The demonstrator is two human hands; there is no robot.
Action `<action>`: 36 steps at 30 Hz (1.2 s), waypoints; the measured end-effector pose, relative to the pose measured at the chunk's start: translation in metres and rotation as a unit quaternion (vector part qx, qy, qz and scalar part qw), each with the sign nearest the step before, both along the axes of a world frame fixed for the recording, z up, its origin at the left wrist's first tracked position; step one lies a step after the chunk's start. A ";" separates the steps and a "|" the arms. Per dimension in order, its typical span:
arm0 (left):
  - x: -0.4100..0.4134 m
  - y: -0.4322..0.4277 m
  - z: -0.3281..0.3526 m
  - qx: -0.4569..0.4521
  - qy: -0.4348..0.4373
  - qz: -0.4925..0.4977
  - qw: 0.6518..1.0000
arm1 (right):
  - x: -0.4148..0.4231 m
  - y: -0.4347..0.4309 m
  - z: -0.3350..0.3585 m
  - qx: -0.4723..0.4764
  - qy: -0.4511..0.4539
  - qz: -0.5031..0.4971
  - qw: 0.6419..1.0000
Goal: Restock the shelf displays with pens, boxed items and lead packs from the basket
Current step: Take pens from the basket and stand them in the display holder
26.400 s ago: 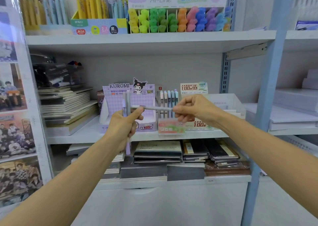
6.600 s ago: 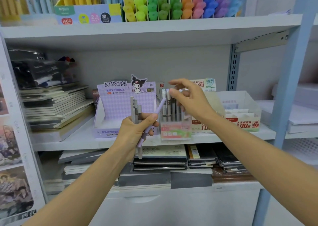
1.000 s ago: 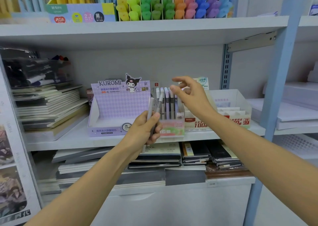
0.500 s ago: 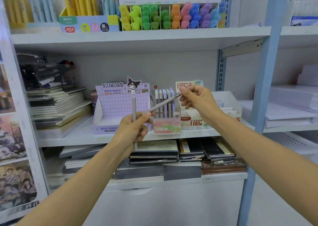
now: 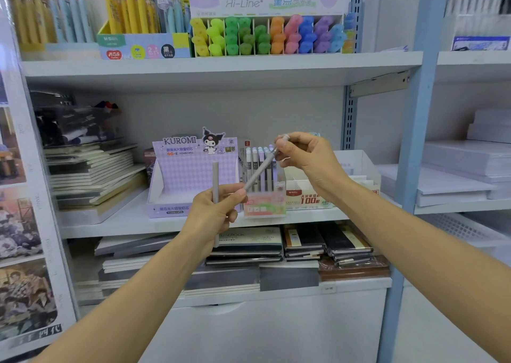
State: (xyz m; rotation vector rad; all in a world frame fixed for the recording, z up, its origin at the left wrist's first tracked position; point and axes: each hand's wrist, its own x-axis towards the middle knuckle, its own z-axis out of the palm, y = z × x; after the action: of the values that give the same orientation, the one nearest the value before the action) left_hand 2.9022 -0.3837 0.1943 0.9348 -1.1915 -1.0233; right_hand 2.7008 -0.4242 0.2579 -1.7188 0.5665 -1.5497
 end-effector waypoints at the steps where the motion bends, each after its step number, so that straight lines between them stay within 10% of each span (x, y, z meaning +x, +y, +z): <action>1: -0.001 -0.001 0.000 0.005 0.001 -0.005 1.000 | -0.001 -0.001 0.001 0.000 0.002 -0.009 1.000; 11: -0.006 -0.012 0.001 0.014 0.014 -0.041 0.999 | -0.024 -0.035 0.009 -0.070 0.088 -0.207 0.972; 24: -0.010 -0.020 -0.007 -0.011 -0.004 -0.074 0.997 | -0.020 -0.057 0.001 -0.094 0.283 -0.190 0.935; 36: -0.008 -0.018 -0.010 -0.026 0.042 -0.102 0.994 | 0.003 -0.061 -0.022 -0.130 0.262 -0.315 0.903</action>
State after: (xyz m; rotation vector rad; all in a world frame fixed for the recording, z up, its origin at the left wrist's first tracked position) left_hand 2.8944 -0.4021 0.1842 0.7326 -1.2540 -1.1769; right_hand 2.7042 -0.4857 0.2363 -2.3315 1.3477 -1.6210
